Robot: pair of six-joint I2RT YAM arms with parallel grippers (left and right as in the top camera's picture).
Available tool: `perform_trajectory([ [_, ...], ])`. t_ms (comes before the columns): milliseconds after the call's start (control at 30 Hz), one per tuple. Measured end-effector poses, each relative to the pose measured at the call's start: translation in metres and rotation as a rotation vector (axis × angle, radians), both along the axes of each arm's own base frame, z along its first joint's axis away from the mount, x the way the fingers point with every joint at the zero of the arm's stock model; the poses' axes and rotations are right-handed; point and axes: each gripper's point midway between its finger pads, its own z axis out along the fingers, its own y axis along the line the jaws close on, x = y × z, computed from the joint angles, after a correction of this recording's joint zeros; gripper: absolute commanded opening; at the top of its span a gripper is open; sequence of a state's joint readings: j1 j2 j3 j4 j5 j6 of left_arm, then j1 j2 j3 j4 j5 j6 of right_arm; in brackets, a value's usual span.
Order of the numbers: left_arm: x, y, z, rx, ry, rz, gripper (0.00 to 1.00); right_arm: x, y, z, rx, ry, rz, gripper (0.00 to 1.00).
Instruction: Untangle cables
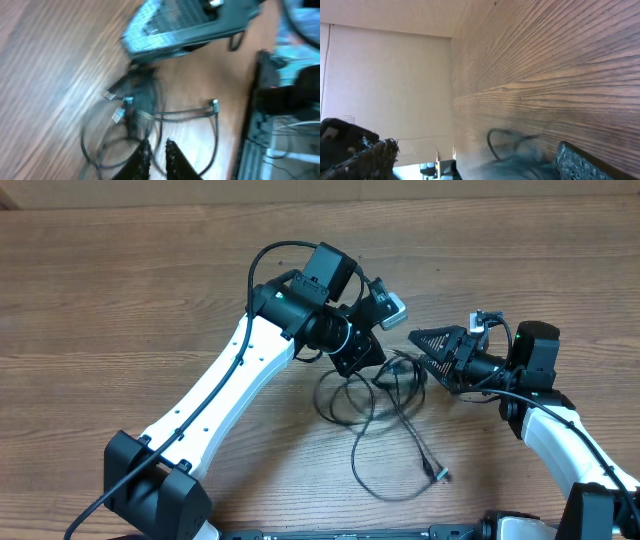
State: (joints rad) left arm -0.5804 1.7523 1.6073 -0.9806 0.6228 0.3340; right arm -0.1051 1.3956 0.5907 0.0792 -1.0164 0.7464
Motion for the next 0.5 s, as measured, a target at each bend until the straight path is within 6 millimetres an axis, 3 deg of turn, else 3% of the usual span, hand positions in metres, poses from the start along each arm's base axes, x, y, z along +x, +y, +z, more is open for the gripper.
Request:
perform_trajectory([
  [233,-0.001,-0.001,0.001,-0.010,-0.003,-0.015,0.04,-0.001,0.001,0.000,-0.001,-0.005,0.006,0.99],
  [367,0.006,0.006,-0.005,0.044,-0.032,0.021,0.04,-0.002,0.000,-0.003,-0.017,-0.009,0.012,0.93],
  [500,0.018,0.016,-0.013,0.118,-0.045,0.109,0.09,-0.004,-0.009,-0.025,-0.126,0.012,-0.019,0.87],
])
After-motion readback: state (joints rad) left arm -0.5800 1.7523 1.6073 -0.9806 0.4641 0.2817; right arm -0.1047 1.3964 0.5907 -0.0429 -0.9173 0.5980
